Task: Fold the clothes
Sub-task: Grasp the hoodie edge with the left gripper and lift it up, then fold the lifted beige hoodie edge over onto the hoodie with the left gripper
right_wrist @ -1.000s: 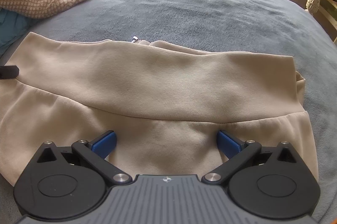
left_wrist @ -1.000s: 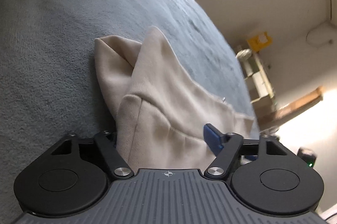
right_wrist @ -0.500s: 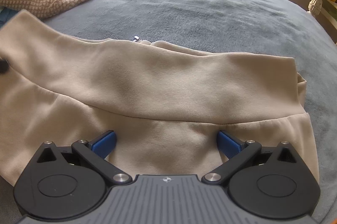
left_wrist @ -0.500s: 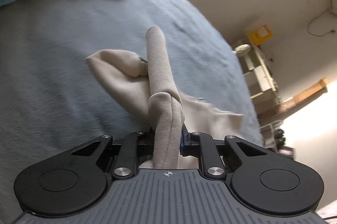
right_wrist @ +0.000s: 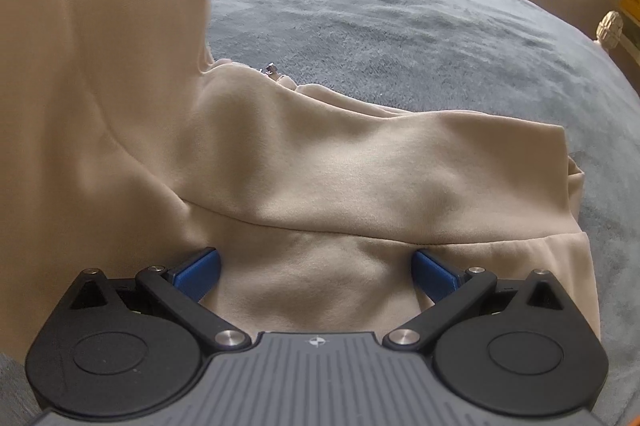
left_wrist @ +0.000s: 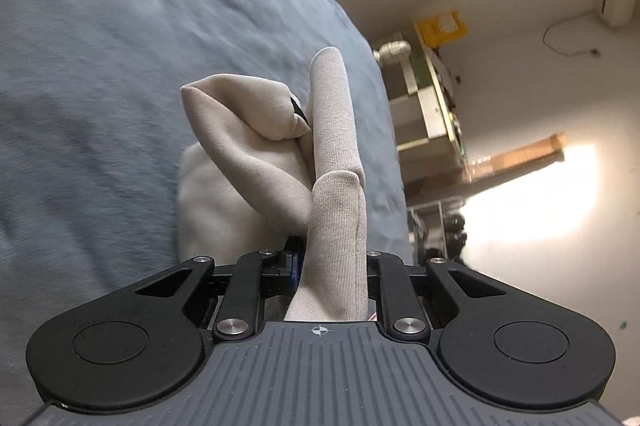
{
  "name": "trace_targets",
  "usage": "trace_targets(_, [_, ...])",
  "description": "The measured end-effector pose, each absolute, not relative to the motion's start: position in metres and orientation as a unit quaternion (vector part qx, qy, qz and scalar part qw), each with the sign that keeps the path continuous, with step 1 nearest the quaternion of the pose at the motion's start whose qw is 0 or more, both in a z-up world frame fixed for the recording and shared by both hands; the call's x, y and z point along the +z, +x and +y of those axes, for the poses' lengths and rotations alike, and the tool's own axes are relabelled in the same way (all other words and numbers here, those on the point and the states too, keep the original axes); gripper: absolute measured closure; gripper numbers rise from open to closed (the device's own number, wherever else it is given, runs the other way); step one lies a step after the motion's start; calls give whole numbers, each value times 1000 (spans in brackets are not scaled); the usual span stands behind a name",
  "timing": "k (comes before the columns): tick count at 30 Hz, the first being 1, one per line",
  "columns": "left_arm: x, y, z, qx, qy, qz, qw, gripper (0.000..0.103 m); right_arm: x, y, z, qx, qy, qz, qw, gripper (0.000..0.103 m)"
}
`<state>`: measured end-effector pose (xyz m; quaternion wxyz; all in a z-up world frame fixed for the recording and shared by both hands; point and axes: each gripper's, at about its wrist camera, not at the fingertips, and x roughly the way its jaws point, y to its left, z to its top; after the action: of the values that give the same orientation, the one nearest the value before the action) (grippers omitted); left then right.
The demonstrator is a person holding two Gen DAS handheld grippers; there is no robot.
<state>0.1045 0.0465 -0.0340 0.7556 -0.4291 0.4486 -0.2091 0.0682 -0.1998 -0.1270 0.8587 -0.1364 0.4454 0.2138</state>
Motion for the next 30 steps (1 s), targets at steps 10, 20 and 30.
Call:
trace_targets(10, [-44,158,-12,-210,-407,517,723,87,-132,65,-210,232,-145,413,869,0])
trace_targets(20, [-64,193,-47,-195,-389,563,703,86,-131,62,-231,249,-156,386,875,0])
trace_targets(30, [-81,221,-84,-159,-404,627,647,43,-125,58,-273,255,-132,378,880,1])
